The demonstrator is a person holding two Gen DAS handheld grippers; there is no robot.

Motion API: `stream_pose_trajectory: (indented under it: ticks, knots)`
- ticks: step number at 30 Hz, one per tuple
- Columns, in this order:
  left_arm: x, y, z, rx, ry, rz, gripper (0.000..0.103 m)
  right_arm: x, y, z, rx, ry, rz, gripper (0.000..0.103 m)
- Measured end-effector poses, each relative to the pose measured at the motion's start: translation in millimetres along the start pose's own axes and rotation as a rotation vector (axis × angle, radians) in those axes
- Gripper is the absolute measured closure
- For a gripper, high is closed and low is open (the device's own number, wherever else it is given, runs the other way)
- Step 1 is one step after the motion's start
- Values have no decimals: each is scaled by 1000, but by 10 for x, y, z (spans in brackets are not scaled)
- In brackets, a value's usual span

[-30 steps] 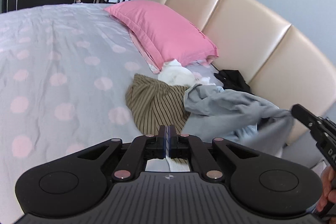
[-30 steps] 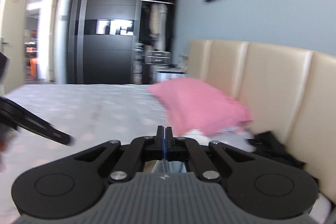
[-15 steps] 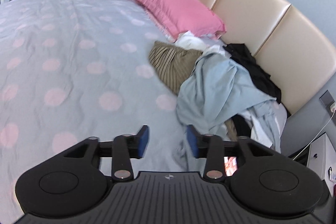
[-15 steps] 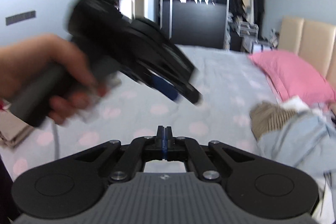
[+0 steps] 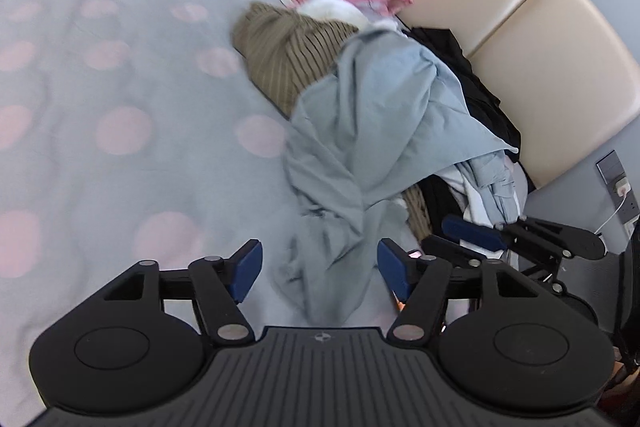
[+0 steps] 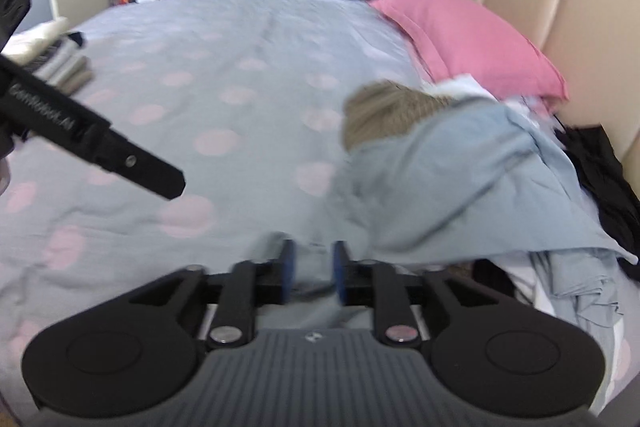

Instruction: Fold clothes

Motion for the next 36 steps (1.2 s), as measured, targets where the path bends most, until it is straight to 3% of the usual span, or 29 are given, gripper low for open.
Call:
stream_pose_trajectory:
  ticks: [2,8,15,18,19,20,21,22,25,30,36]
  knots:
    - [-240,-74,-80,15,23,27,30,-127,-215,-13,-10,27,33,68]
    - [-968,-205,-308,89,116,78,30,-425,-969,-38,-117,69,117,52]
    - [-1611,-264,-468,149,179,52,30,-638,-1482,-30,-288,69,148,52]
    - [-1767,-275,-465,159,180,32,37,-683,-1601,11,-342,61,143,54]
    - [-1781,-279,-457,158,170,20,48,-700,-1625,25,-347,56,144,61]
    - [-1780,-284,-451,152,160,3,61,-712,-1636,29,-343,49,144,85]
    - [-1780,-290,-445,146,149,-13,66,-723,-1643,30,-337,42,143,97]
    - [-1766,-295,-436,137,138,-30,77,-722,-1643,20,-331,34,142,103]
    - [-1639,-294,-418,105,109,-58,90,-652,-1603,-36,-310,-5,128,103]
    - [-1210,-226,-446,66,52,-90,95,-499,-1399,-167,-260,-44,88,103]
    - [-713,-99,-496,40,-5,-112,97,-423,-1260,-204,-292,-38,48,102]
Point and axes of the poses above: each gripper's, at about its wrist camera, not at the fingertips, and x roughly against the way its jaws point, y to its left, z to its underside, the point moved 2 cm from there along -x, roughly the way its jaws point, and after that the axes turned 11 degrees about -z, right-handed, at the moved point
